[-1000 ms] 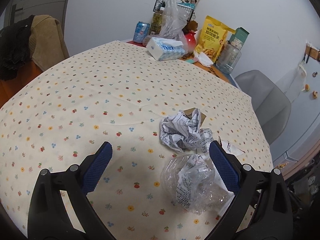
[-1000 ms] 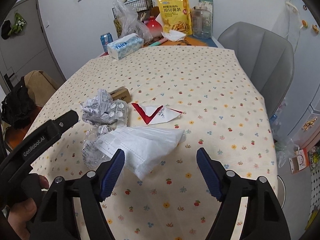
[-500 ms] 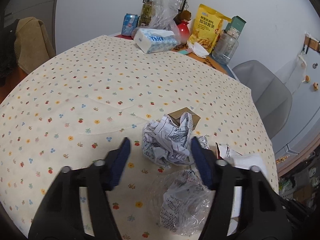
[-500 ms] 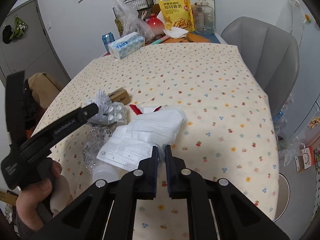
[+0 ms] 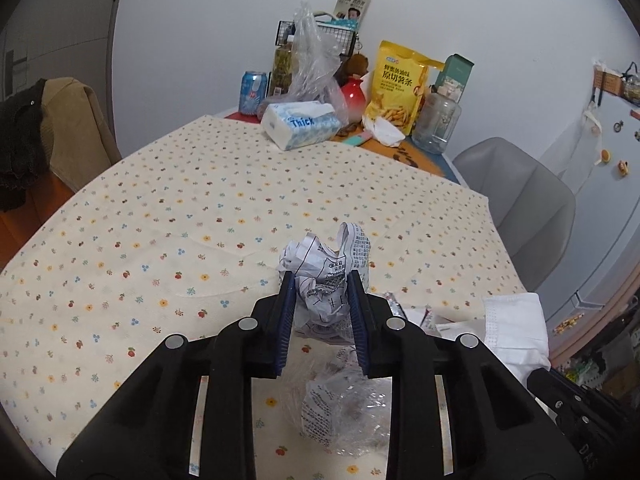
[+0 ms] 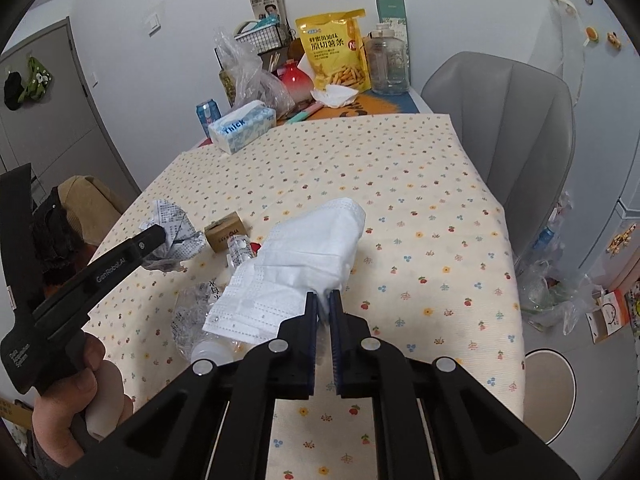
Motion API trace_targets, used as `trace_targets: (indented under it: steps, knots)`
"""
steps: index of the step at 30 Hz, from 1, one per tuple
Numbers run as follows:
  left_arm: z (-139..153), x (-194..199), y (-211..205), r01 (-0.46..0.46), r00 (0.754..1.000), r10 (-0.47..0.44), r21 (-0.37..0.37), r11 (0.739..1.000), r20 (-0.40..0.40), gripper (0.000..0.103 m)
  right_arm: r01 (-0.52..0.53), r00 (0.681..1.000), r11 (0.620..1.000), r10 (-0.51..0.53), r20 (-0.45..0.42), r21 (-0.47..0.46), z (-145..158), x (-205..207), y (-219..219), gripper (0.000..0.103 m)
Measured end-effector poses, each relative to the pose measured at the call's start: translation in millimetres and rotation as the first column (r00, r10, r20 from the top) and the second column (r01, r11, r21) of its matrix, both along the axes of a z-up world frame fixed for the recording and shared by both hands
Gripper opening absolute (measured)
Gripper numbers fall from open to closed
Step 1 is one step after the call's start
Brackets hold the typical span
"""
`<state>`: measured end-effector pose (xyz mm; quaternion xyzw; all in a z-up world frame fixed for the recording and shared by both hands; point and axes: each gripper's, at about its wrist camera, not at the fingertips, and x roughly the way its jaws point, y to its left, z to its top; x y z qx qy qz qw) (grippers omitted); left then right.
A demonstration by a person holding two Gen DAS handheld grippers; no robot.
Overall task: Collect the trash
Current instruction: 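Grasp the crumpled foil with the left tool while the right tool grasps the white paper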
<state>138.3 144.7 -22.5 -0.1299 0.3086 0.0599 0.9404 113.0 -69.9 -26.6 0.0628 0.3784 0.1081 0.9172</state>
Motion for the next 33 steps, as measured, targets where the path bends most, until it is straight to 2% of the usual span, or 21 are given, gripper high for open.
trace_targets:
  steps: [6, 15, 23, 33]
  knots:
    - [8, -6, -30, 0.052, 0.998, -0.053, 0.027, 0.998, 0.018, 0.026, 0.04, 0.998, 0.999, -0.039, 0.053, -0.024, 12, -14, -16, 0.007]
    - [13, -9, -93, 0.161, 0.986, -0.163, 0.069, 0.985, 0.029, 0.026, 0.139, 0.986, 0.99, -0.137, 0.097, -0.015, 27, -35, -68, 0.007]
    - [16, -11, -155, 0.252, 0.966, -0.256, 0.11, 0.961, 0.028, 0.026, 0.229, 0.966, 0.973, -0.226, 0.126, -0.006, 34, -51, -122, 0.007]
    - [10, -6, -222, 0.349, 0.936, -0.353, 0.152, 0.925, -0.001, 0.026, 0.326, 0.939, 0.945, -0.327, 0.105, 0.022, 22, -59, -182, 0.007]
